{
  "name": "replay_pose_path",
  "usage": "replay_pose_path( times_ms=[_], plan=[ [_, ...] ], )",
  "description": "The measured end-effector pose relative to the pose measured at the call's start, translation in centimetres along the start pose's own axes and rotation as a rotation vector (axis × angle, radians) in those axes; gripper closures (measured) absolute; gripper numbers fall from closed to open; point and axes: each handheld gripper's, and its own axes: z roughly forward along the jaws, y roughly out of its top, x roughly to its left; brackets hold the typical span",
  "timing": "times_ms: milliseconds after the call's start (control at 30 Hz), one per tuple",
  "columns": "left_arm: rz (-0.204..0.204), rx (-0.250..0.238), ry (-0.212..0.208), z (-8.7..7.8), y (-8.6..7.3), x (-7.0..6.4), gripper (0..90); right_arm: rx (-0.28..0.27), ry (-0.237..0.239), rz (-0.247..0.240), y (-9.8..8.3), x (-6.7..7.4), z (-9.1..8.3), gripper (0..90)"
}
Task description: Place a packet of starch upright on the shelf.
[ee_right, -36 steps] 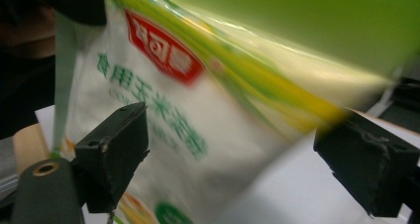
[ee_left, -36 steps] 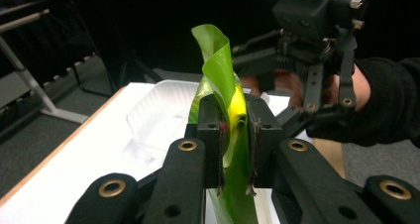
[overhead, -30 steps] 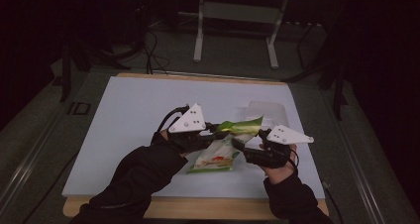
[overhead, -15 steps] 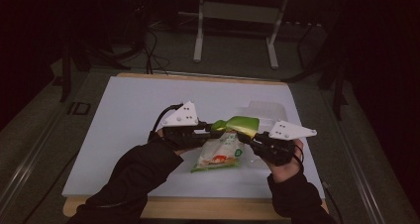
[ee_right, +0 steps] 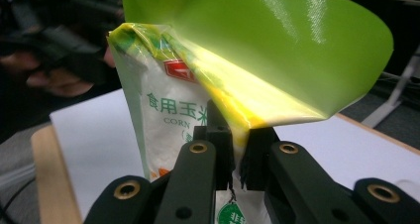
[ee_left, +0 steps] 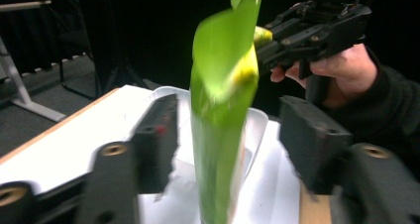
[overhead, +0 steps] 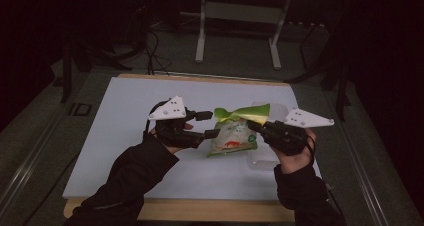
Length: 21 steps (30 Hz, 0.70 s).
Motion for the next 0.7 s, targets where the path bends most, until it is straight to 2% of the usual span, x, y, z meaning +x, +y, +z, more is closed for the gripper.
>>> replay_pose_path(
  times_ms=[33,67,100,133,267,300,333,433,567,633,700],
  plan=[
    [-0.023,-0.013,0.0,-0.2,-0.2,0.3,37.0,-0.004,-0.013,0.009,0.2,-0.3,-0.1,85.6],
    [-0.023,-0.013,0.0,-0.2,-0.2,0.3,33.3,-0.004,-0.013,0.009,0.2,-0.3,-0.1,85.6],
    [-0.069,-0.036,-0.008,-0.6,-0.7,0.9,33.3,-0.008,-0.023,0.019,0.4,-0.7,-0.3,85.6],
    [-0.074,-0.04,-0.004,-0.7,-0.8,1.0,26.5,-0.013,-0.045,0.034,0.7,-1.4,-0.5,85.6],
    [-0.079,-0.034,0.023,-1.0,-1.3,1.2,14.7,-0.024,-0.073,0.038,1.0,-2.2,-0.9,85.6],
    [-0.079,-0.034,0.023,-1.0,-1.3,1.2,14.7,-0.028,-0.085,0.038,1.1,-2.5,-1.0,85.6],
    [-0.066,0.001,0.049,-1.0,-2.2,1.3,11.4,-0.039,-0.112,0.044,1.3,-3.2,-1.2,85.5],
    [-0.093,0.029,0.044,-0.8,-3.1,1.7,8.7,-0.047,-0.139,0.059,1.5,-4.3,-1.3,85.5],
    [-0.118,0.04,0.036,-0.7,-4.3,1.7,2.6,-0.043,-0.178,0.063,1.6,-5.6,-1.3,85.5],
    [-0.116,0.046,0.033,-0.8,-4.7,1.8,2.2,-0.042,-0.187,0.067,1.6,-5.9,-1.2,85.5],
    [-0.122,0.041,0.049,-1.1,-5.7,1.9,1.9,-0.032,-0.208,0.08,1.7,-7.0,-1.1,85.5]
  ],
)
